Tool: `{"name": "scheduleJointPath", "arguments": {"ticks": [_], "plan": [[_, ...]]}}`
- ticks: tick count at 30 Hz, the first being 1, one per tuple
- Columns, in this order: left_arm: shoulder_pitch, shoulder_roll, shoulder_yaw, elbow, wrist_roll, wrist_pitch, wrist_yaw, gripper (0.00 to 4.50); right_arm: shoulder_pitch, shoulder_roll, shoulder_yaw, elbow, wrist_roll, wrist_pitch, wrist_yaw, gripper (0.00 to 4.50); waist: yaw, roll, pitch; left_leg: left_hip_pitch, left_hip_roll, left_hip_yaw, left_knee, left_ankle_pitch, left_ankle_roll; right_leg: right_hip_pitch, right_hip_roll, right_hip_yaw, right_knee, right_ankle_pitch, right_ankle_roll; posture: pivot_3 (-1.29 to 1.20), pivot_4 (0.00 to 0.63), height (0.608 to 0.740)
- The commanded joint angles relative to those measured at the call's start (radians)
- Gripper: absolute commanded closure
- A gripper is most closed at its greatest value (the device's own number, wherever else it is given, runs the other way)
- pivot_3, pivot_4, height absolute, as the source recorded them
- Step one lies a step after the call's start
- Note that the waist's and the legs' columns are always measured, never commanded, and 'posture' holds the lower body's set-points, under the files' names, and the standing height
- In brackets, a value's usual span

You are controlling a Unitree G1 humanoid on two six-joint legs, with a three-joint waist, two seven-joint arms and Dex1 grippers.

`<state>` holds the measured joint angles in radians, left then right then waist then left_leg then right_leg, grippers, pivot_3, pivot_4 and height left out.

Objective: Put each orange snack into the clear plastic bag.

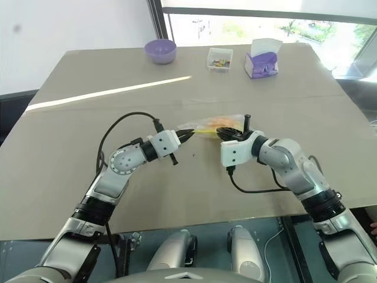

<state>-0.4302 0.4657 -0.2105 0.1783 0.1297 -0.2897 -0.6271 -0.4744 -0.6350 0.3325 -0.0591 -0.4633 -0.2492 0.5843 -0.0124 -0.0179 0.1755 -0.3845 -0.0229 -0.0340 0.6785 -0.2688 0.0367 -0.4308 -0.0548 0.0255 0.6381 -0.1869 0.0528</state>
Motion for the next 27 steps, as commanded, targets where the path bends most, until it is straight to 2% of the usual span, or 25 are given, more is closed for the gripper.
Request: {"name": "scheduleJointPath", "arguments": {"ticks": [1, 27], "plan": [[0.004, 0.036, 0.060, 0.028, -0.010, 0.005, 0.025, 4.50, 0.017, -0.067, -0.110, 0.008, 0.007, 0.034, -0.020, 4.47, 0.000, 0.000, 0.000, 0.000, 0.000, 0.000, 0.000, 0.000, 0.000, 0.000, 0.000, 0.000, 0.000, 0.000, 0.000, 0.00, 0.150, 0.740], [0.033, 0.061, 0.072, 0.007, -0.025, 0.012, 0.030, 4.50, 0.081, -0.168, -0.141, 0.081, 0.021, 0.038, -0.075, 4.47, 0.000, 0.000, 0.000, 0.000, 0.000, 0.000, 0.000, 0.000, 0.000, 0.000, 0.000, 0.000, -0.001, 0.000, 0.000, 0.00, 0.150, 0.740]]}}
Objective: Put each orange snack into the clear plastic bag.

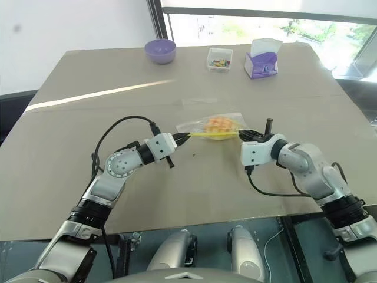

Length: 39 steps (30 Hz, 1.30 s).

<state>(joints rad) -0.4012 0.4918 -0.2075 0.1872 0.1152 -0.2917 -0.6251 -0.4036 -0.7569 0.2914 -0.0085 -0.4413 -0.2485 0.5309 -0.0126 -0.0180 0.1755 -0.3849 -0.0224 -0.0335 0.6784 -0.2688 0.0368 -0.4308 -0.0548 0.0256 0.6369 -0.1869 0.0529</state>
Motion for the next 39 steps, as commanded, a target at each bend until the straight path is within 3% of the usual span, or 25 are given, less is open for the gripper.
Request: {"name": "scheduleJointPath", "arguments": {"ticks": [1, 12, 15, 18, 30, 39], "plan": [[0.003, 0.034, 0.069, -0.002, -0.011, 0.014, 0.028, 4.50, 0.012, -0.048, -0.101, 0.031, -0.001, 0.038, -0.023, 4.47, 0.000, 0.000, 0.000, 0.000, 0.000, 0.000, 0.000, 0.000, 0.000, 0.000, 0.000, 0.000, 0.000, 0.000, 0.000, 0.00, 0.150, 0.740], [-0.002, 0.030, 0.068, -0.016, -0.012, 0.025, 0.030, 4.50, 0.024, -0.025, -0.102, 0.023, 0.052, 0.074, 0.027, 4.47, 0.000, 0.000, 0.000, 0.000, 0.000, 0.000, 0.000, 0.000, 0.000, 0.000, 0.000, 0.000, 0.000, 0.000, 0.000, 0.00, 0.150, 0.740], [-0.005, 0.024, 0.064, -0.038, -0.010, 0.037, 0.031, 4.50, 0.023, -0.012, -0.094, 0.006, 0.063, 0.078, 0.028, 3.66, 0.000, 0.000, 0.000, 0.000, 0.000, 0.000, 0.000, 0.000, 0.000, 0.000, 0.000, 0.000, 0.000, 0.000, 0.000, 0.00, 0.150, 0.740], [-0.013, 0.017, 0.064, -0.061, -0.013, 0.056, 0.032, 4.50, 0.025, -0.007, -0.095, 0.004, 0.053, 0.078, 0.019, 2.34, 0.000, 0.000, 0.000, 0.000, 0.000, 0.000, 0.000, 0.000, 0.000, 0.000, 0.000, 0.000, 0.000, 0.000, 0.000, 0.00, 0.150, 0.740], [-0.025, 0.009, 0.070, -0.097, -0.009, 0.093, 0.028, 4.50, 0.104, 0.028, -0.103, -0.117, 0.159, 0.099, 0.114, 2.34, -0.002, 0.000, 0.000, 0.000, 0.000, 0.000, 0.000, 0.000, 0.000, 0.000, 0.000, 0.000, 0.000, 0.000, 0.000, 0.00, 0.150, 0.740], [-0.031, 0.006, 0.068, -0.104, -0.006, 0.097, 0.031, 4.50, 0.052, 0.065, -0.099, -0.060, 0.122, 0.122, 0.084, 2.34, 0.001, 0.000, 0.000, 0.000, 0.000, 0.000, 0.000, 0.000, 0.000, 0.000, 0.000, 0.000, 0.000, 0.000, 0.000, 0.00, 0.150, 0.740]]}}
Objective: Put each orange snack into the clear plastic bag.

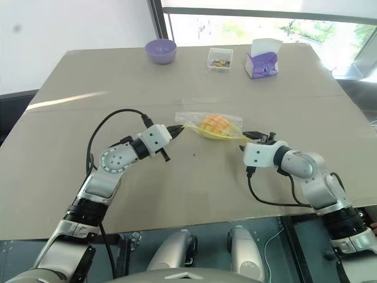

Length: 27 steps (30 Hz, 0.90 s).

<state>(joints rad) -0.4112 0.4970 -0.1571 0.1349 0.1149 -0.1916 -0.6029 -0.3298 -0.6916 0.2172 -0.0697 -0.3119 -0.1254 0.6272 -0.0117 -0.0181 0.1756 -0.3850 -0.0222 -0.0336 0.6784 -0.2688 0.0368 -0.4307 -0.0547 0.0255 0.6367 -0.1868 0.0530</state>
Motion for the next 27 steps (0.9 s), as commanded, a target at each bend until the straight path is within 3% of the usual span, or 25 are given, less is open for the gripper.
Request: {"name": "scheduleJointPath", "arguments": {"ticks": [1, 2, 7, 14, 23, 27], "plan": [[-0.022, 0.001, 0.019, -0.051, -0.006, -0.004, 0.009, 4.50, -0.026, 0.000, -0.023, 0.008, -0.008, -0.004, -0.012, 2.34, 0.000, 0.000, 0.000, 0.000, 0.000, 0.000, 0.000, 0.000, 0.000, 0.000, 0.000, 0.000, 0.000, 0.000, 0.000, 0.00, 0.150, 0.740], [-0.022, 0.001, 0.019, -0.052, -0.006, -0.004, 0.009, 4.50, -0.028, 0.000, -0.021, 0.012, -0.008, -0.006, -0.012, 2.34, 0.000, 0.000, 0.000, 0.000, 0.000, 0.000, 0.000, 0.000, 0.000, 0.000, 0.000, 0.000, 0.000, 0.000, 0.000, 0.00, 0.150, 0.740], [-0.018, 0.002, 0.021, -0.062, -0.005, 0.002, 0.012, 4.50, -0.033, 0.007, -0.011, 0.025, -0.002, -0.012, 0.000, 4.44, 0.000, 0.000, 0.000, 0.000, 0.000, 0.000, 0.000, 0.000, 0.000, 0.000, 0.000, 0.000, 0.000, 0.000, 0.000, 0.00, 0.150, 0.740], [-0.008, 0.007, 0.038, -0.099, -0.045, 0.023, -0.010, 4.50, -0.059, 0.007, -0.041, 0.035, 0.019, 0.001, 0.002, 4.44, -0.001, 0.000, 0.000, 0.000, 0.000, 0.000, 0.000, 0.000, 0.000, 0.000, 0.000, 0.000, 0.000, 0.000, 0.000, 0.00, 0.150, 0.740], [-0.080, 0.068, 0.187, -0.247, -0.443, 0.375, -0.218, 4.50, -0.198, -0.061, -0.190, -0.050, 0.323, 0.155, 0.203, 4.44, -0.001, 0.000, 0.001, 0.000, 0.001, -0.001, 0.000, 0.000, 0.000, 0.000, 0.000, -0.001, 0.000, 0.000, 0.000, 0.00, 0.150, 0.740], [-0.186, 0.077, 0.192, -0.146, -0.429, 0.412, -0.200, 4.50, -0.323, -0.067, -0.171, 0.124, 0.246, 0.097, 0.140, 4.44, -0.002, 0.000, 0.001, -0.001, 0.000, 0.000, 0.000, 0.000, 0.000, 0.000, 0.000, -0.001, -0.001, 0.000, 0.000, 0.00, 0.150, 0.740]]}}
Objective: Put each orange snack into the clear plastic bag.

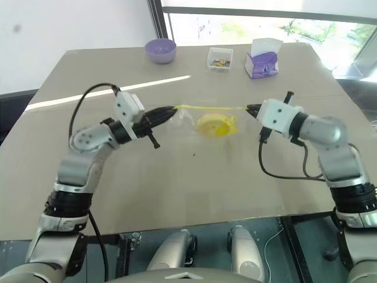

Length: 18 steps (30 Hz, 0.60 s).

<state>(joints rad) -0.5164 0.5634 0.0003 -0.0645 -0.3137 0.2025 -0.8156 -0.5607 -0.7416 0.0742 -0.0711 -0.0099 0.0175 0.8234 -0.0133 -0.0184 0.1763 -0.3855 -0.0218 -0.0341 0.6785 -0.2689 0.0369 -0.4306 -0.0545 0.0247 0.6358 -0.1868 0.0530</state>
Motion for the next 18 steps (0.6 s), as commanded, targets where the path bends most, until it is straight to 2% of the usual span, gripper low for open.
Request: {"name": "scheduleJointPath", "arguments": {"ticks": [1, 6, 11, 13, 18], "plan": [[-0.110, 0.010, 0.025, 0.097, 0.025, 0.010, 0.025, 4.50, -0.125, -0.011, -0.015, 0.188, -0.084, -0.073, -0.082, 4.44, 0.000, 0.000, 0.000, 0.001, 0.000, 0.000, 0.000, 0.000, 0.000, 0.001, 0.000, 0.000, 0.000, 0.000, 0.000, 0.00, 0.150, 0.740], [-0.299, -0.028, -0.027, 0.387, 0.165, -0.155, 0.103, 4.50, -0.283, 0.032, 0.040, 0.457, -0.191, -0.209, -0.219, 4.44, 0.000, 0.000, 0.000, 0.001, -0.003, 0.001, 0.000, 0.000, 0.000, 0.002, 0.001, 0.000, -0.001, 0.000, 0.000, 0.00, 0.150, 0.740], [-0.353, -0.049, -0.046, 0.482, 0.209, -0.308, 0.103, 4.50, -0.301, 0.032, 0.040, 0.507, -0.211, -0.274, -0.271, 4.44, -0.001, 0.000, 0.000, -0.010, -0.002, 0.000, 0.000, 0.003, -0.005, -0.009, -0.001, 0.000, -0.001, 0.000, 0.000, 0.00, 0.150, 0.740], [-0.288, -0.062, -0.054, 0.432, 0.201, -0.333, 0.087, 4.50, -0.223, 0.027, 0.032, 0.452, -0.189, -0.282, -0.259, 4.44, -0.001, 0.000, -0.001, -0.017, -0.002, 0.002, -0.001, 0.003, -0.005, -0.017, -0.002, 0.002, 0.000, 0.000, 0.000, 0.00, 0.150, 0.740], [0.010, -0.045, -0.162, 0.256, 0.278, -0.366, 0.044, 4.50, 0.062, 0.059, 0.030, 0.278, -0.165, -0.237, -0.269, 4.44, -0.001, 0.001, -0.003, -0.017, -0.002, 0.003, -0.011, 0.002, -0.004, -0.017, -0.003, 0.003, -0.006, 0.000, 0.000, 0.00, 0.150, 0.740]]}}
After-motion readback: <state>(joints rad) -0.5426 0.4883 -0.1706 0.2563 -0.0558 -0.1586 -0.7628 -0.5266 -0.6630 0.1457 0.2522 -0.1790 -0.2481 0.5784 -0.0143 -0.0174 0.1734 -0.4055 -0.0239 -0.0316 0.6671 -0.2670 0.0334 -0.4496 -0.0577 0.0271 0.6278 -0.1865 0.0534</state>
